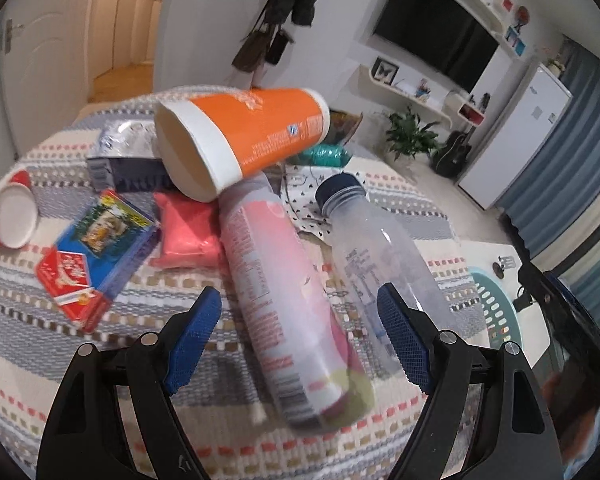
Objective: Collect trash
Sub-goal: 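Grasp the pink drink bottle with the left gripper while the right gripper grasps the clear water bottle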
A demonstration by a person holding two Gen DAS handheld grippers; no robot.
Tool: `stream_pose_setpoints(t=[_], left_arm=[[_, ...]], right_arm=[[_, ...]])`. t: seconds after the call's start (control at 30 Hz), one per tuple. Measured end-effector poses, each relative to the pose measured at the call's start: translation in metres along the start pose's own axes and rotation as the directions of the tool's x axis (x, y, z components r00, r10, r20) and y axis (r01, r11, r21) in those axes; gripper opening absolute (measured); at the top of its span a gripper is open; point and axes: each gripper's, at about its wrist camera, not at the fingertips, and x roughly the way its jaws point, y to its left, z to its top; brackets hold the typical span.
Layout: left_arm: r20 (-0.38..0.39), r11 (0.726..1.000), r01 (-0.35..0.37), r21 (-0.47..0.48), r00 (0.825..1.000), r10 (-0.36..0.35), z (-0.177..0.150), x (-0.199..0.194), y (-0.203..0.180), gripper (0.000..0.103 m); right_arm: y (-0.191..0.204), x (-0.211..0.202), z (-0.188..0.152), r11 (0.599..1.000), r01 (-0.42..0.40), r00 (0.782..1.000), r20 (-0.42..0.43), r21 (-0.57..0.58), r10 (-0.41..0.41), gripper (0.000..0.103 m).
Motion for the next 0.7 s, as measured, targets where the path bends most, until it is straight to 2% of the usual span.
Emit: stream_pose_setpoints(t=[0.17, 0.27, 0.37, 0.5, 0.7], left_arm=[[-0.031, 0.999, -0.035, -0.023, 0.999, 0.034, 0.004, 0.018, 0.001, 0.077], [-0.035, 0.998, -0.037, -0.047, 0.999, 0.035, 0.005, 0.023, 0.004, 0.071], [-0.054, 0.998, -0.049, -0.048, 0.997, 0.046, 0.004, 0.029, 0.005, 0.055], [-0.061, 0.999, -0.016, -0.051, 0.998, 0.013, -0.003, 0.026, 0.01, 0.051], [-0.068, 0.998, 0.016, -0.057, 0.997, -0.02, -0.026, 0.004, 0.021, 0.051]], right_arm=[[0.032, -0.003, -0.001, 0.997, -0.033, 0.999, 0.008, -0.071, 0.034, 0.088], [0.037, -0.001, 0.003, 0.995, -0.065, 0.998, 0.006, -0.078, 0.065, 0.085], [0.04, 0.003, 0.005, 0.992, -0.105, 0.994, -0.013, -0.077, 0.104, 0.078], [0.05, 0.011, 0.004, 0.982, -0.174, 0.984, -0.057, -0.074, 0.17, 0.07], [0.07, 0.026, 0.001, 0.966, -0.24, 0.966, -0.122, -0.095, 0.228, 0.07]])
